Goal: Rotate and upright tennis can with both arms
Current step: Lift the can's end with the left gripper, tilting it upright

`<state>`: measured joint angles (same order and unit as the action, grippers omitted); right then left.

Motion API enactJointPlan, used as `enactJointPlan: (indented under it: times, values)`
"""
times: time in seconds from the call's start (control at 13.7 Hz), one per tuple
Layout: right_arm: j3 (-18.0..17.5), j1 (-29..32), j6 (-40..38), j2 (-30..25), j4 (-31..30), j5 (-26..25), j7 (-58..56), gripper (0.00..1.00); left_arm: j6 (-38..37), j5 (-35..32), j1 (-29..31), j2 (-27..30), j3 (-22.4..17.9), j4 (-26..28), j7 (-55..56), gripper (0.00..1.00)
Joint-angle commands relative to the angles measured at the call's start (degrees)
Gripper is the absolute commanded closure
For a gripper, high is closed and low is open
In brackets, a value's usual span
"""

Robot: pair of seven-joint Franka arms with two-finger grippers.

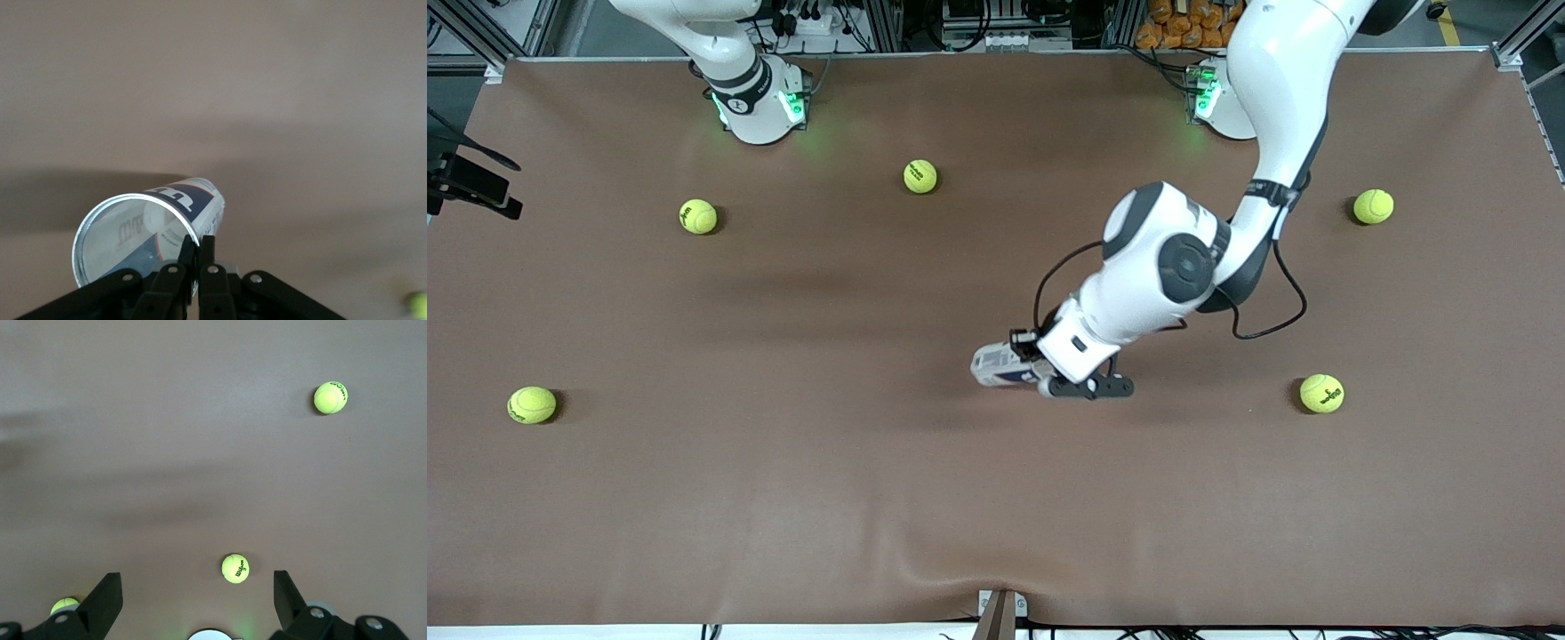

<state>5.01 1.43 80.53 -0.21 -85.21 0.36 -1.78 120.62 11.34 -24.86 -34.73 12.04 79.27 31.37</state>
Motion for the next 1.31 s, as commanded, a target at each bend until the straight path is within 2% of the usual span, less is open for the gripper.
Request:
enactJointPlan:
  times: [0.0, 0.22, 0.44, 0.66, 0.95, 1.09, 1.24]
  values:
    - [0.0, 0.24, 0.33, -0.58, -0.22, 0.43, -0.59, 0.0, -8.97, -6.66, -0.62, 4.57, -0.53, 0.09, 5.87, 1.0]
    - [-0.09, -0.2, 0.42, -1.11, -0.56, 0.52, -0.59, 0.0, -16.53, -14.3, -3.52, 5.99, -0.97, -0.43, 13.51, 1.0]
    - [-0.09, 0.06, 0.51, -0.94, -0.48, 0.52, -0.59, 0.0, -17.61, -19.93, -8.34, 5.64, -1.49, -2.89, 22.29, 1.0]
    - [-0.09, -0.02, 0.51, -0.94, -0.31, 0.52, -0.59, 0.0, -17.52, -20.92, -11.24, 4.15, -1.58, -6.06, 26.28, 1.0]
    - [0.0, 0.15, 0.42, -0.85, -0.48, 0.52, -0.59, 0.0, -14.01, -21.0, -13.54, 2.04, -2.02, -6.24, 27.78, 1.0]
    - [0.0, 0.15, 0.33, -0.85, -0.48, 0.69, -0.59, 0.0, -11.21, -21.0, -15.56, 0.63, -3.33, -6.24, 29.53, 1.0]
    - [0.08, 0.33, 0.42, -0.85, -0.48, 0.69, -1.2, 0.0, -9.88, -21.01, -19.24, -0.6, -6.57, -6.32, 31.46, 1.0]
